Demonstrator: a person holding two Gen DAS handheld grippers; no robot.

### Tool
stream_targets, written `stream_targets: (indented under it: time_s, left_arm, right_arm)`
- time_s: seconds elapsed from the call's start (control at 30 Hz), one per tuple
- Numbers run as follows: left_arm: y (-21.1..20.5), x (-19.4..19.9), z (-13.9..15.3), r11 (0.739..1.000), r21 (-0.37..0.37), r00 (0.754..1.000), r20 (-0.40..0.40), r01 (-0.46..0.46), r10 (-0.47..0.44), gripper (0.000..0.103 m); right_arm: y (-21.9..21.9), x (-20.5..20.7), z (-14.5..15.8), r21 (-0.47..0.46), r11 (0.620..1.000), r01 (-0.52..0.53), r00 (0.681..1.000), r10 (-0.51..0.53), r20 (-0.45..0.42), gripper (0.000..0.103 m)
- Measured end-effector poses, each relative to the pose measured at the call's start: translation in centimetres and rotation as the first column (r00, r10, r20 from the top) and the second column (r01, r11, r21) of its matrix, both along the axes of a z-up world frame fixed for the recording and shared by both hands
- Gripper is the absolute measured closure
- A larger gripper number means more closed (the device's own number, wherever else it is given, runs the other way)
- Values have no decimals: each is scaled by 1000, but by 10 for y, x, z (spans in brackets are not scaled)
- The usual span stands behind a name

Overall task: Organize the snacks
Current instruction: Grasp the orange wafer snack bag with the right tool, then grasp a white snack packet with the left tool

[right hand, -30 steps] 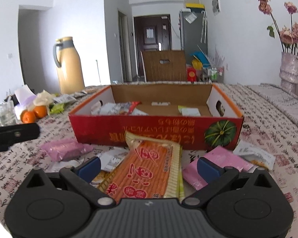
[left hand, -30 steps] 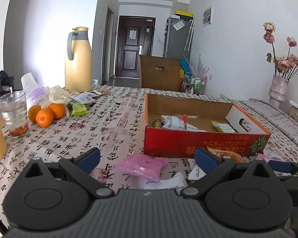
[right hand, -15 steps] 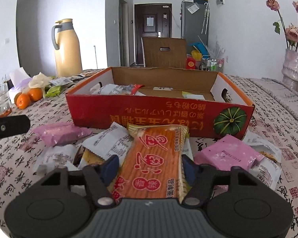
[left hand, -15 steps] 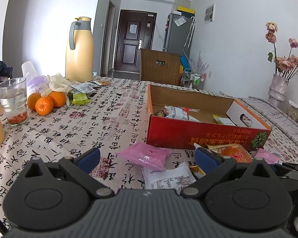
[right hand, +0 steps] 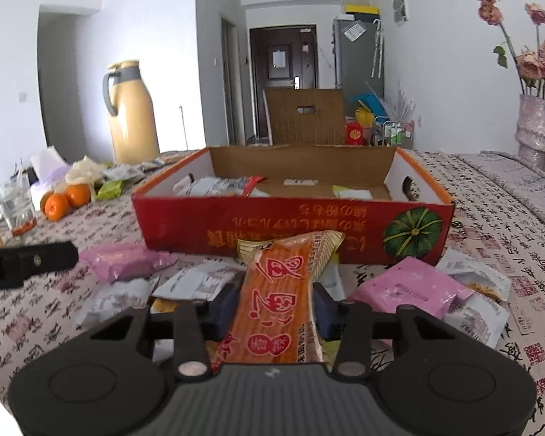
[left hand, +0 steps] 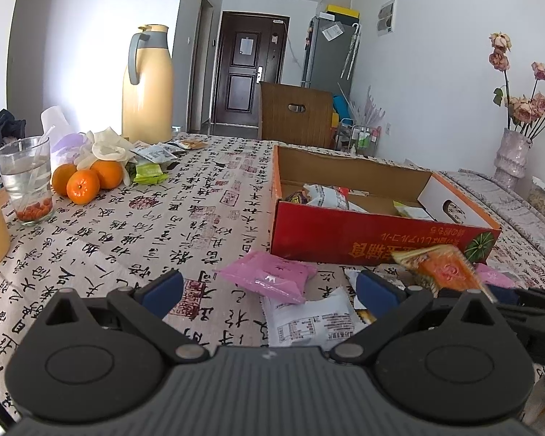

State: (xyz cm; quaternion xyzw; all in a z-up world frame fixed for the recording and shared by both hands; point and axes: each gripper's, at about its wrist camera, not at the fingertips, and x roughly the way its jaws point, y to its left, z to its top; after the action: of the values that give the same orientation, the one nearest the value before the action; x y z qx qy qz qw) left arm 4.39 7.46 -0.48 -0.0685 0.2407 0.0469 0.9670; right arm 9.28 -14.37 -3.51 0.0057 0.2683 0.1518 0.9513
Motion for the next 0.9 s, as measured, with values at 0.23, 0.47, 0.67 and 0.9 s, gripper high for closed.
stream_targets:
  time_s: [0.23,0.47,0.67,0.9]
  left_arm:
    - [-10,-1,0,1000,6,1000,-17,24,-24,0]
    - [-29,-2,-5,997,15,996,-49,80,-79,0]
    - [-52,-4,-13,991,42,989,-87,125,-121,0]
    - [-72,-4,-22,983,76,981,-112,167,-158,0]
  right_arm:
    - [-17,-7,10,57,998,17,999,-19,38,60]
    - [-35,-18,13,84,996,28,998,-33,61,60]
    - [-52,-25,10,103,993,52,997,-58,59,60]
    - [-66,-32,7,119,991,61,996,-68,56,60]
